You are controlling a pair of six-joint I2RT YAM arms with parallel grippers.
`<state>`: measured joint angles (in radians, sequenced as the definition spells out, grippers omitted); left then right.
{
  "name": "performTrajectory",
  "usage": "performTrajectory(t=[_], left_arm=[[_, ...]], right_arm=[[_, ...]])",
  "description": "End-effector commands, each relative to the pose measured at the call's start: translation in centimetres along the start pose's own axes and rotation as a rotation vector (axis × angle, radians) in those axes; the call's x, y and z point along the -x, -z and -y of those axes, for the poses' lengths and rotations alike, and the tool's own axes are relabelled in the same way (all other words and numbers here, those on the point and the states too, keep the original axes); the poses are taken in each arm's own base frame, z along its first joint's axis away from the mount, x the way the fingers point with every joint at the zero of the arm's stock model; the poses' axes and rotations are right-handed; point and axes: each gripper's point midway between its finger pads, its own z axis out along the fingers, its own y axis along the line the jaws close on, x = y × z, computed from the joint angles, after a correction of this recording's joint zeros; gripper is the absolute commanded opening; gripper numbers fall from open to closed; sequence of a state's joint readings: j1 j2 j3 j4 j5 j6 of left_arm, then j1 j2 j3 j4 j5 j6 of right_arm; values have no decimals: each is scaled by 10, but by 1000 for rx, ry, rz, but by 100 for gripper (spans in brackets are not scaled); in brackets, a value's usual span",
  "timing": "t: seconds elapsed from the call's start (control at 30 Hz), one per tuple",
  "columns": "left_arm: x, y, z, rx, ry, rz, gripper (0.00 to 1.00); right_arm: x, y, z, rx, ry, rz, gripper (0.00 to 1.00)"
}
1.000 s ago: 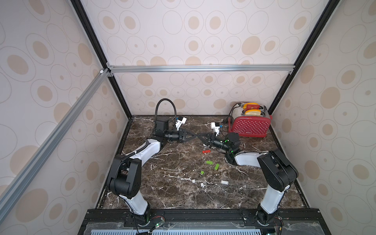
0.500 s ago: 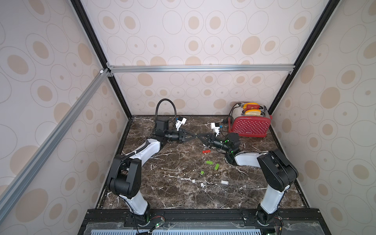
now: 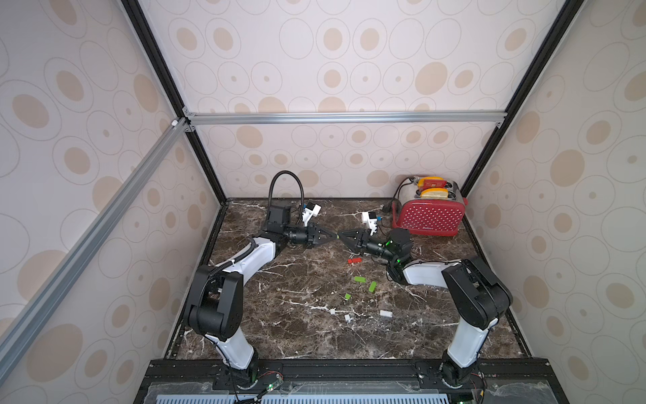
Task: Close the usb drive cover
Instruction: Pick up the cover from the center of the board, then pick up the USB drive from the center of the board.
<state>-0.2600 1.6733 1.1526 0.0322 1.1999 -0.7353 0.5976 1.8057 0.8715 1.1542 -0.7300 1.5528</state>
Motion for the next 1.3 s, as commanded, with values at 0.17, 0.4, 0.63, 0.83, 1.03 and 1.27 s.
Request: performTrajectory(t=[0.17,0.4,0.63,0.83,1.03,1.27], left_arm=[[-29,29,-12,27,111,-66,0],[-62,38,-26,54,146,-69,0],[-68,37,-33,65,169,-93,0],[-73,34,-45,71,201,-89,0],[-73,32,-47,55,231,-93,0],[-75,28,-49,-7,265,-106,0]], right_arm=[[-7,51,-1,-208,292,-138,58],[-28,115,67,-760,806,-612,69],[-44,137,131,-893,1029,-1071,69],[-56,126,157,-811,983,-1124,62],[-65,122,170,-792,982,-1166,57],[-75,116,188,-791,1011,-1224,54]])
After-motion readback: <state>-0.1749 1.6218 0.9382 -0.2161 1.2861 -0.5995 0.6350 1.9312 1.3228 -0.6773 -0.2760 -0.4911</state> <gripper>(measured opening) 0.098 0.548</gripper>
